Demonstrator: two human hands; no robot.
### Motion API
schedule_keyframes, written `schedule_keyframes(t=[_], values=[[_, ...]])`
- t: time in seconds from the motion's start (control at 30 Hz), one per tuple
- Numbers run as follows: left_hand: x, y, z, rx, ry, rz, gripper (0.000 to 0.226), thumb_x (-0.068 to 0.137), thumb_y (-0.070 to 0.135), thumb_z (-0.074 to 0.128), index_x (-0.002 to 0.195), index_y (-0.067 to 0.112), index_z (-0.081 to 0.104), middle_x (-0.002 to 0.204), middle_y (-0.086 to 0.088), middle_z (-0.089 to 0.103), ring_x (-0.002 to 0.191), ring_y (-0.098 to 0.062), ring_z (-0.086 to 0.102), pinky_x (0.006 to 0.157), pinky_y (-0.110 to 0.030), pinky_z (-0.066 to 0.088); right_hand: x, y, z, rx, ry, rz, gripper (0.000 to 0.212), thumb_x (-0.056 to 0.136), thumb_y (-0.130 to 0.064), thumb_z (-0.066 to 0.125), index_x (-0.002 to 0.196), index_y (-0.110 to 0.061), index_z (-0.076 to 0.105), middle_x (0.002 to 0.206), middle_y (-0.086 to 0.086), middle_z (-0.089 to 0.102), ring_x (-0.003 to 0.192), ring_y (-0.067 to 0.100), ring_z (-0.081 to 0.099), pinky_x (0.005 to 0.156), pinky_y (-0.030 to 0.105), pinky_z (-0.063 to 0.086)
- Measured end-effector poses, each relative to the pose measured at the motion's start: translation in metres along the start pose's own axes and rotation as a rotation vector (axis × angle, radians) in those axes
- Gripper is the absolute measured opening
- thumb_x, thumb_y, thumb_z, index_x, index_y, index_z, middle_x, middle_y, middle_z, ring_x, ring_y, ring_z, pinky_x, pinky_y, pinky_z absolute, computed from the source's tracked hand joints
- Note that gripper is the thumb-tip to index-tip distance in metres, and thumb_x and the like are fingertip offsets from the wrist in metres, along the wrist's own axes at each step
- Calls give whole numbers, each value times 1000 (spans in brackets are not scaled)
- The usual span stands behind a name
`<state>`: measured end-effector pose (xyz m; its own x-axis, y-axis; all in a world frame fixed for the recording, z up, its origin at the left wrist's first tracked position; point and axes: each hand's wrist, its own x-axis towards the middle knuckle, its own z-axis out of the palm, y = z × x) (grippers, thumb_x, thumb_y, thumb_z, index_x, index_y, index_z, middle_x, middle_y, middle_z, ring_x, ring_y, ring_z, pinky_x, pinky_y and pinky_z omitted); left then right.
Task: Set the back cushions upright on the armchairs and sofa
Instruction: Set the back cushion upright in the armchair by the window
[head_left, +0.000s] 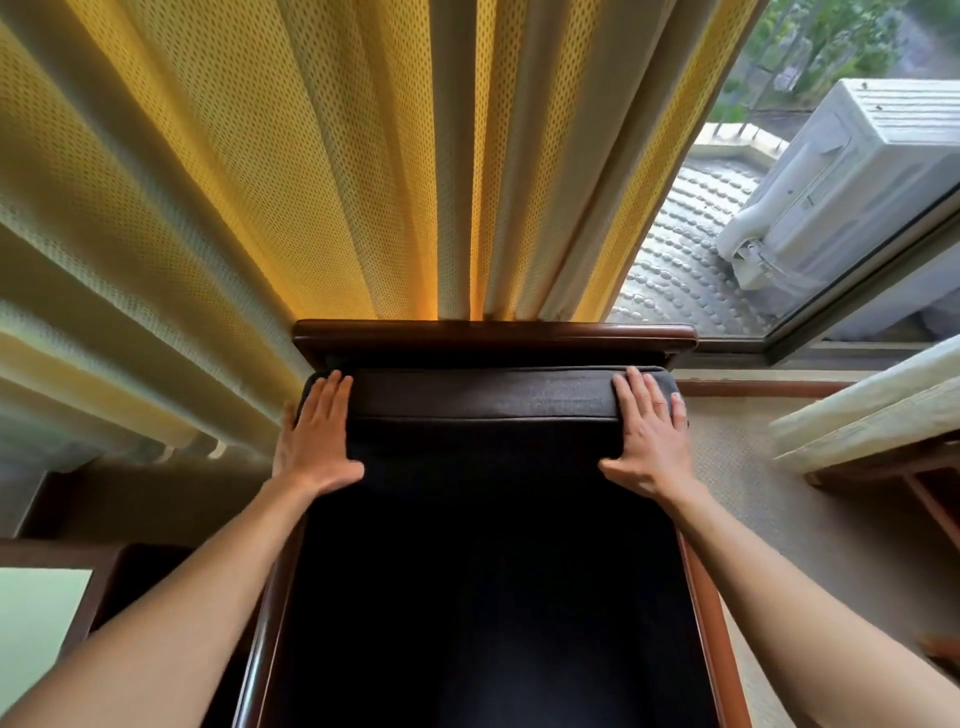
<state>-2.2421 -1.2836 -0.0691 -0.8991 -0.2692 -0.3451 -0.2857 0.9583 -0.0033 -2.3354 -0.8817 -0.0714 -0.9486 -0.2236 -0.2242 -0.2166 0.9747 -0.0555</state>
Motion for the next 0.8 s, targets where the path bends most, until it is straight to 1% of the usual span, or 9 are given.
schedule_keyframes(t=[0.07, 0.13, 0.2, 0.27, 0.4, 0.5, 0.57, 0.67, 0.8], values=[[-3, 16, -10, -37, 35, -88, 116, 68, 44, 63, 155, 13, -6, 164, -6, -11, 149, -22, -15, 118, -56, -10, 0, -18, -8, 4, 18, 89, 118, 69, -51, 69, 155, -11, -1, 165, 10, -9, 151, 26, -12, 117, 57, -15], [-9, 61, -15, -223, 177, 0, 108, 70, 47, 58, 155, 10, 1, 164, -7, -3, 150, -22, -15, 115, -54, -17, 0, -61, -10, 63, 98, -58, 114, 69, -43, 66, 155, -10, -1, 165, 9, -11, 150, 24, -17, 114, 54, -23], [-20, 114, -10, -420, 139, 220, 95, 79, 45, 46, 156, 14, 0, 164, -1, -5, 149, -15, -15, 119, -51, -13, -8, -99, -2, 144, 42, -262, 114, 69, -33, 67, 156, -15, -5, 165, 2, -13, 150, 17, -18, 119, 52, -15], [-21, 125, 5, -354, 62, 315, 79, 87, 50, 28, 156, 20, 1, 164, 4, -4, 149, -11, -11, 121, -44, -10, -12, -92, 7, 81, 33, -297, 115, 67, -31, 69, 157, -19, -2, 165, -1, -8, 151, 17, -13, 121, 49, -6], [-8, 31, 19, -212, 173, 10, 80, 89, 66, 5, 156, 23, 7, 165, 4, 1, 151, -15, -4, 121, -48, -4, -11, 1, 7, -17, 71, -95, 115, 67, -33, 73, 157, -21, 3, 166, 1, -2, 152, 20, -5, 121, 54, -3], [-10, 19, 3, -241, 134, -180, 86, 92, 68, 25, 155, 13, 8, 165, -5, 2, 151, -21, -6, 118, -55, -8, -4, 3, -4, -34, 74, 45, 119, 67, -48, 76, 156, -9, 7, 165, 10, 1, 152, 26, -3, 114, 61, -13], [-8, 59, -7, -228, 209, 1, 101, 80, 67, 49, 155, 11, 9, 164, -8, 3, 151, -22, -7, 117, -53, -11, 3, -36, -5, -8, 107, -97, 119, 65, -52, 77, 155, -10, 12, 165, 10, 6, 152, 26, -1, 116, 60, -13], [0, 110, -1, -69, 116, 294, 121, 67, 57, 71, 155, 19, -2, 165, -3, -3, 151, -22, -8, 120, -56, -1, 14, -77, 1, 25, 62, -226, 123, 66, -52, 80, 157, -16, 5, 165, 7, 4, 152, 24, -2, 118, 58, -6], [19, 107, 4, 28, 106, 184, 124, 66, 38, 86, 155, 28, 0, 162, -2, 14, 150, -27, 7, 117, -58, 7, 29, -62, 1, -77, 37, -199, 125, 60, -51, 85, 155, -23, 8, 156, 8, 25, 148, 27, 16, 116, 60, 8]])
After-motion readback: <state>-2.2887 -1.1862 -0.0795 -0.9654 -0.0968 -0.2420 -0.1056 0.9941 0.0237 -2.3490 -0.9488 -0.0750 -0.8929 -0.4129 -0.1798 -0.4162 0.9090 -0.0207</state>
